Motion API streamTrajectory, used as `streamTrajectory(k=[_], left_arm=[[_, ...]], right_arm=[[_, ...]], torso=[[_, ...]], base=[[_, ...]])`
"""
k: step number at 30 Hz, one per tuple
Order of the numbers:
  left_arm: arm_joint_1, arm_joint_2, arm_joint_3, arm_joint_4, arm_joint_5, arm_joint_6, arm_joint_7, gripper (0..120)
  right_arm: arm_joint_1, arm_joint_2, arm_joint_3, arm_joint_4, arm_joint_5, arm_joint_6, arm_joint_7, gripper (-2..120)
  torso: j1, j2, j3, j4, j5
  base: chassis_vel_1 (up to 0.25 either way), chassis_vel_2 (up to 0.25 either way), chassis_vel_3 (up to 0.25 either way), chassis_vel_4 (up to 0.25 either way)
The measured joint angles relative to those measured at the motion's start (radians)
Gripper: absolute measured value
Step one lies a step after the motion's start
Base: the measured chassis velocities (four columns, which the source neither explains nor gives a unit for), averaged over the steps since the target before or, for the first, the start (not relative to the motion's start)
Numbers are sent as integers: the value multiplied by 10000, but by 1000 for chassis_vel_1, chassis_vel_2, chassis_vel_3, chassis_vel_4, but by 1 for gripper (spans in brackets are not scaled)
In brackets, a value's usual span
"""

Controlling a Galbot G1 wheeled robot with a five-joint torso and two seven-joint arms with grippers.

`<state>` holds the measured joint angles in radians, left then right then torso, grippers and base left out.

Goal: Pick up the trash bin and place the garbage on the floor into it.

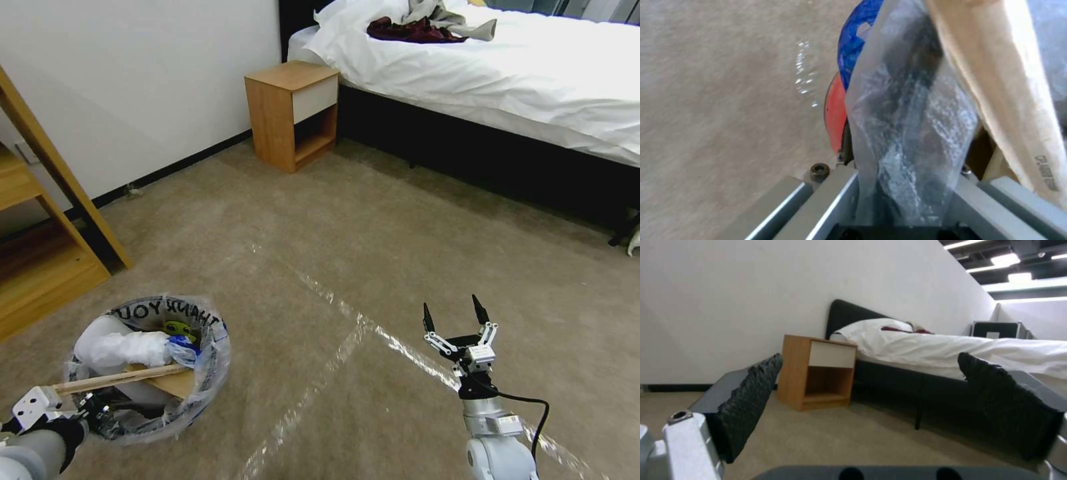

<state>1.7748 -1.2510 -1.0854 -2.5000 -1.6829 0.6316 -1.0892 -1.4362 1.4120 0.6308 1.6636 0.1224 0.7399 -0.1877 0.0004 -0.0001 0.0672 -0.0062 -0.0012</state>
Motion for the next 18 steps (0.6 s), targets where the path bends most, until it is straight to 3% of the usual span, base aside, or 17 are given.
streamTrajectory(k=[18], left_arm=[[-127,26,76,1,34,-10,136,0]], right_arm=[[115,91,-95,-225,-186,38,-5,100]], torso=[[2,0,1,0,1]], base=[[-251,257,248,-256]])
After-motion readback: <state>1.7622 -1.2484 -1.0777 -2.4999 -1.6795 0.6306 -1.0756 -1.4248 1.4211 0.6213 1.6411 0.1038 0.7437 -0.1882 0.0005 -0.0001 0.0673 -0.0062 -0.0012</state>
